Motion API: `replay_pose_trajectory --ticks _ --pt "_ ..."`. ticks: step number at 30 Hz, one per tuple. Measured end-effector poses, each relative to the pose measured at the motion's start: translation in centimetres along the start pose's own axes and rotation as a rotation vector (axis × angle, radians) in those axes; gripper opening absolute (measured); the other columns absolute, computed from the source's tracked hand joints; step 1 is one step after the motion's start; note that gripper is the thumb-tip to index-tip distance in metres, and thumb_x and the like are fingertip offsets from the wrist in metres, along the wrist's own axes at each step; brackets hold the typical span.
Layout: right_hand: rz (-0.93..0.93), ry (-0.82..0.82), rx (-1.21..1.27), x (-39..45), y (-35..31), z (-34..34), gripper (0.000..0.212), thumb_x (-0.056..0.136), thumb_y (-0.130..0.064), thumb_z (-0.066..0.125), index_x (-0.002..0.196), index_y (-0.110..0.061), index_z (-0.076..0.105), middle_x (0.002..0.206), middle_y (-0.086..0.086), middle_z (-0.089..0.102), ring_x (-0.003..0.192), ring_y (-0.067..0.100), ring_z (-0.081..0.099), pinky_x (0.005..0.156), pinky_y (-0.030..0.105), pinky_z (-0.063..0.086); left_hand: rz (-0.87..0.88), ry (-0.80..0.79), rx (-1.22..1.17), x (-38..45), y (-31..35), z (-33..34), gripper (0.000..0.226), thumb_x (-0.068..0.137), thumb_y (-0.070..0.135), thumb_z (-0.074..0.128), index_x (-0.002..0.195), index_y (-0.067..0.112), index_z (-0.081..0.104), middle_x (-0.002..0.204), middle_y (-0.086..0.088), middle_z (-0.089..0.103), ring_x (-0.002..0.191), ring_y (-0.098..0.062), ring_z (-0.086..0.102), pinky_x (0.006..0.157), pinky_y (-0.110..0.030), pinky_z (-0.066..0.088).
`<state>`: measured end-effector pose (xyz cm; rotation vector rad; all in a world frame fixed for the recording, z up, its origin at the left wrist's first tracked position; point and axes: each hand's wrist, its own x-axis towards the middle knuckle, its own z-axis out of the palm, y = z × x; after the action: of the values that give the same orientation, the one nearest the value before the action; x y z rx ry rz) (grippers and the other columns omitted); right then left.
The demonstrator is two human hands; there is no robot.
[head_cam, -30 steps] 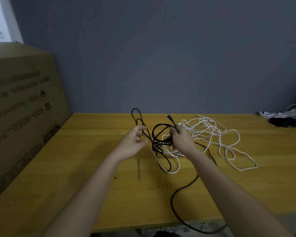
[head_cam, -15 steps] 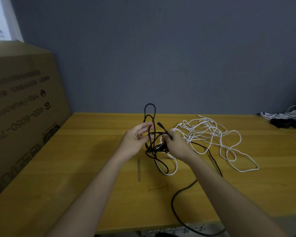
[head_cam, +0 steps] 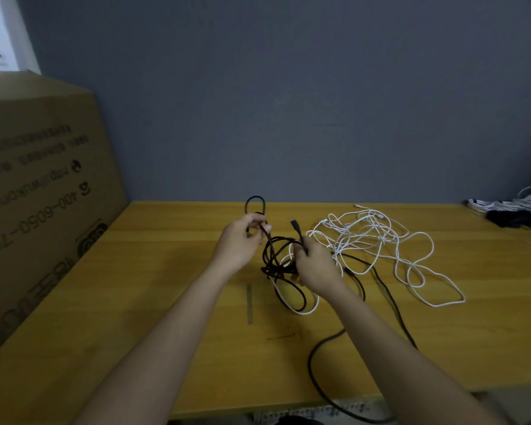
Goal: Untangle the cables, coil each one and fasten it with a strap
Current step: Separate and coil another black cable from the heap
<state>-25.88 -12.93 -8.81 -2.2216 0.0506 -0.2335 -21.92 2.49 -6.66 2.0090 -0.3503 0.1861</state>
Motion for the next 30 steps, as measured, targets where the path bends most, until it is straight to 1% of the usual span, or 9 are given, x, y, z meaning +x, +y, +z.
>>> replay_pose_trajectory --ticks 3,5,8,12,16,20,23,27,30 --pt "-0.058 -0.059 -0.01 -0.6 0.4 -0.1 0.02 0.103 -0.02 0.036 0.098 -0.011 0.052 0.078 0.007 0.058 0.075 0.031 0.066 0.057 0.034 0.05 -0.054 0.058 0.035 0.3 -0.4 0.2 0.023 0.086 0.036 0.068 0.097 0.026 0.051 0.103 0.005 0.062 0.083 -0.011 0.063 0.064 -0.024 0.047" --pt "-0.075 -0.121 -0.027 -0.7 0.3 -0.2 0.02 0.103 -0.02 0.036 0.1 -0.009 0.052 0.082 0.009 0.062 0.077 0.03 0.067 0.056 0.032 0.047 -0.063 0.041 0.087 0.5 -0.3 0.4 0.024 0.084 0.04 0.069 0.088 0.026 0.05 0.1 0.004 0.063 0.09 -0.014 0.061 0.063 -0.022 0.041" --pt "-0.052 -0.212 -0.055 -0.2 -0.1 -0.4 0.02 0.103 -0.022 0.037 0.099 -0.009 0.052 0.088 0.016 0.064 0.077 0.03 0.066 0.059 0.035 0.044 -0.036 0.015 0.111 0.7 0.3 0.6 0.022 0.087 0.037 0.067 0.097 0.02 0.059 0.101 0.004 0.062 0.095 -0.012 0.058 0.068 -0.019 0.039" --pt "-0.064 -0.274 -0.16 0.4 -0.7 -0.5 0.02 0.102 -0.022 0.038 0.087 -0.018 0.051 0.075 0.008 0.057 0.067 0.025 0.055 0.058 0.032 0.039 0.005 -0.131 0.047 0.7 0.7 0.6 0.028 0.087 0.03 0.068 0.111 0.015 0.065 0.107 0.004 0.065 0.105 -0.012 0.06 0.086 -0.022 0.043" --pt "-0.094 -0.272 -0.229 0.8 -1.0 -0.4 0.022 0.099 -0.018 0.042 0.082 -0.013 0.054 0.068 0.003 0.051 0.059 0.017 0.045 0.054 0.028 0.033 0.032 -0.311 0.186 0.6 0.9 -0.2 0.024 0.091 0.032 0.063 0.11 0.019 0.068 0.114 0.002 0.067 0.111 -0.013 0.058 0.096 -0.031 0.044" --pt "-0.061 -0.196 -0.171 1.4 -0.8 -0.5 0.022 0.096 -0.018 0.049 0.082 -0.007 0.063 0.071 0.009 0.057 0.059 0.019 0.048 0.055 0.03 0.036 0.052 -0.476 0.439 0.8 0.9 -1.3 0.025 0.091 0.038 0.062 0.107 0.02 0.065 0.105 0.003 0.065 0.102 -0.016 0.057 0.084 -0.033 0.047" --pt "-0.066 -0.132 -0.053 1.3 -1.0 -0.4 0.016 0.093 -0.017 0.056 0.09 -0.004 0.067 0.07 0.007 0.063 0.058 0.018 0.058 0.059 0.035 0.05 0.063 -0.519 0.566 0.8 1.3 -1.3 0.018 0.095 0.035 0.057 0.101 0.018 0.058 0.09 0.005 0.057 0.086 -0.016 0.053 0.066 -0.03 0.039" --pt "-0.094 -0.16 0.145 0.7 -1.3 -1.1 0.007 0.091 -0.014 0.061 0.086 -0.01 0.065 0.068 -0.001 0.064 0.059 0.005 0.062 0.067 0.03 0.052 0.022 -0.571 0.528 0.8 1.9 -1.7 0.014 0.101 0.031 0.044 0.104 0.018 0.049 0.086 0.004 0.059 0.079 -0.01 0.055 0.061 -0.027 0.038" --pt "-0.085 -0.273 0.327 0.1 -1.1 -1.4 0.02 0.091 -0.011 0.06 0.111 -0.013 0.063 0.097 -0.002 0.064 0.079 0.007 0.063 0.076 0.023 0.052 0.04 -0.528 0.561 1.0 2.1 -1.9 0.015 0.103 0.028 0.036 0.103 0.016 0.047 0.093 0.0 0.057 0.084 -0.016 0.056 0.069 -0.032 0.042"
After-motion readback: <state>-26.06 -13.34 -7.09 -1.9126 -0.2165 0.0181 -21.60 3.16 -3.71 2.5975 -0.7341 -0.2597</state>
